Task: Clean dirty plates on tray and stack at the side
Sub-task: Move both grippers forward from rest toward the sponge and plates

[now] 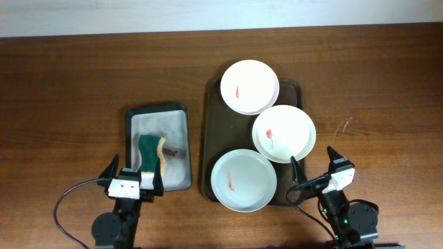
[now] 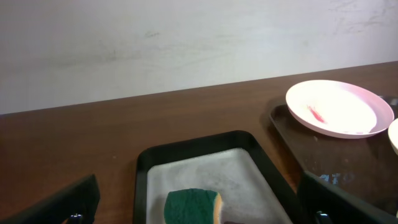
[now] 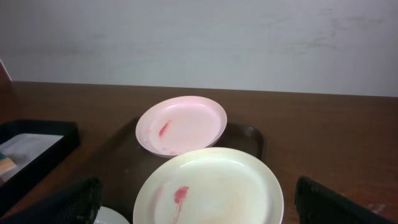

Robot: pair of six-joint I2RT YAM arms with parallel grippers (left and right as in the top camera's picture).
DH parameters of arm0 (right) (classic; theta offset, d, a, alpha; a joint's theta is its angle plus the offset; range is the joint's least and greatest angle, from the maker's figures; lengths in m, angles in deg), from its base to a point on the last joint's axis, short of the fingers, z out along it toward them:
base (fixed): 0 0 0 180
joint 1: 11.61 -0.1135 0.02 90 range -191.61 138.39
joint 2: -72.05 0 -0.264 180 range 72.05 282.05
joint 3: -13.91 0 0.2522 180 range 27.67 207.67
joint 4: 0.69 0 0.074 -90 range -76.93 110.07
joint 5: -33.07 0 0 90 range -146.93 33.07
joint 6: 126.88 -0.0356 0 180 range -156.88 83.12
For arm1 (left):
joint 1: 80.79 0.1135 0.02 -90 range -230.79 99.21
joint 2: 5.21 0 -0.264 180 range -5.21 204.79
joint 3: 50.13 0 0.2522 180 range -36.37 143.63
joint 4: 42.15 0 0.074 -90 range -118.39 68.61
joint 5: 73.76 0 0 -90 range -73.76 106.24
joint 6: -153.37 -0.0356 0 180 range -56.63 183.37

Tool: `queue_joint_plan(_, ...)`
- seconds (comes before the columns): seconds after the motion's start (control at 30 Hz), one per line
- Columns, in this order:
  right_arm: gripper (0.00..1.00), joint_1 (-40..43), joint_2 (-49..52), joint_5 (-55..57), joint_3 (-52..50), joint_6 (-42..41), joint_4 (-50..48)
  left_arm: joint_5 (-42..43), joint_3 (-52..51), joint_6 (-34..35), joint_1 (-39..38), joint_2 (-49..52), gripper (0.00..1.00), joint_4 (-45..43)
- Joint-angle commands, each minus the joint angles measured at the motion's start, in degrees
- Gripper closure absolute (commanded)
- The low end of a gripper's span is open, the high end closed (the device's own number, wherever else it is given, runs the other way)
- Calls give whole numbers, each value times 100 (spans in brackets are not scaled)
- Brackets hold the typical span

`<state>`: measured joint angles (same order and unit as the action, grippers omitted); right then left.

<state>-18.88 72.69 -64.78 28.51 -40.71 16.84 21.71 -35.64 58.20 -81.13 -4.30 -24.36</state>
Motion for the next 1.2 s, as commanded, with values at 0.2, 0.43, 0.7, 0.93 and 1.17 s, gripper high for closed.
queue_joint_plan(0.2,1,22,-44,-55,-52,44,-15,-59,-20,-94,28,-24,0,20)
queue_joint_plan(0.43,1,22,-44,-57,-52,44,-15,-33,-20,-94,24,-24,1,-57)
queue_joint_plan(0.7,1,22,-44,-111,-52,42,-37,787,-20,-94,24,-24,1,-485)
queue_joint_plan(0.93,1,22,-44,-546,-17,39,-258,833,136,-94,24,-24,1,-483)
queue_joint_plan(1.17,1,22,472,-715,1799,-151,828,831,2013,61,26,734,1,1438)
